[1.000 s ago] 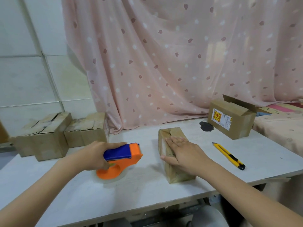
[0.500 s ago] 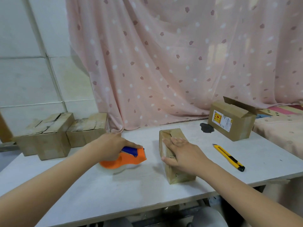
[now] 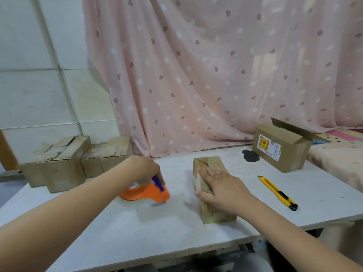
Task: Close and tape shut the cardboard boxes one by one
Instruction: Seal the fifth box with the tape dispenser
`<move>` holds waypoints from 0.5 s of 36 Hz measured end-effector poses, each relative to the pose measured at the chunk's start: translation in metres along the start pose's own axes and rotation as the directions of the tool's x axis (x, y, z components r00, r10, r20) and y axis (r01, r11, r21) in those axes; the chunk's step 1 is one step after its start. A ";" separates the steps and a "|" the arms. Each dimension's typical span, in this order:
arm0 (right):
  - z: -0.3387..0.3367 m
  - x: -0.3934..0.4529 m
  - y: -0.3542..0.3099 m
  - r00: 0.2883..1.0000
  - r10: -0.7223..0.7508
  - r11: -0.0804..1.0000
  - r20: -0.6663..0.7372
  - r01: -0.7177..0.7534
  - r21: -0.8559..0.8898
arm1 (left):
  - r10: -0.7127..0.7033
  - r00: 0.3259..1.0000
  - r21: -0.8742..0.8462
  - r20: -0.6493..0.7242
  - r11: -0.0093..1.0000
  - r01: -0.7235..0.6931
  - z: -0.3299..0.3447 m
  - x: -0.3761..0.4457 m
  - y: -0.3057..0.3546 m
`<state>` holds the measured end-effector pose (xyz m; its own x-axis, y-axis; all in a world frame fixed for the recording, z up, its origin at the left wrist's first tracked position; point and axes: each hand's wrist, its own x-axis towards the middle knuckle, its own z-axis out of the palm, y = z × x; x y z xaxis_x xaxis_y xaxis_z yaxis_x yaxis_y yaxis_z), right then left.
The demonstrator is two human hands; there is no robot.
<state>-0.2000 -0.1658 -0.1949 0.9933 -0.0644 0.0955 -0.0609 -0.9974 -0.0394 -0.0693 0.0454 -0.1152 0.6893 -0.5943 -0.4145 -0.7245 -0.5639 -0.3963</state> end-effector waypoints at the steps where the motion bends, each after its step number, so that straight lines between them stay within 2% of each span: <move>1: 0.000 0.001 -0.001 1.000 0.003 1.000 0.000 -0.003 0.001 | 0.011 1.000 -0.075 -0.023 0.997 -0.013 0.000 -0.001 -0.007; 4: -0.004 0.002 -0.006 1.000 0.011 1.000 0.013 -0.011 0.009 | -0.035 0.998 -0.181 -0.045 0.983 0.026 0.000 0.005 -0.022; 8: -0.007 0.000 -0.007 0.999 0.025 0.999 0.037 -0.026 0.022 | -0.120 0.992 -0.169 0.024 0.978 0.123 0.005 0.011 -0.024; 11: -0.006 -0.001 -0.008 0.999 0.029 0.999 0.043 -0.030 0.025 | -0.191 0.978 -0.394 -0.082 0.908 0.145 0.018 0.019 -0.023; 14: -0.006 -0.001 -0.008 0.998 0.030 0.999 0.047 -0.031 0.028 | -0.326 0.918 -0.533 -0.224 0.830 0.165 0.035 0.028 -0.011; 16: -0.007 -0.001 -0.008 0.998 0.028 0.999 0.047 -0.030 0.029 | -0.386 0.892 -0.558 -0.234 0.805 0.202 0.042 0.032 -0.003; 18: -0.008 -0.002 -0.008 0.998 0.026 0.999 0.053 -0.028 0.036 | -0.403 0.895 -0.552 -0.190 0.798 0.242 0.046 0.033 0.004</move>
<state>-0.2023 -0.1580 -0.1863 0.9952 -0.0884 0.0412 -0.0850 -0.9933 -0.0780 -0.0495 0.0503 -0.1680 0.9087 -0.4137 -0.0558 -0.4122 -0.9104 0.0354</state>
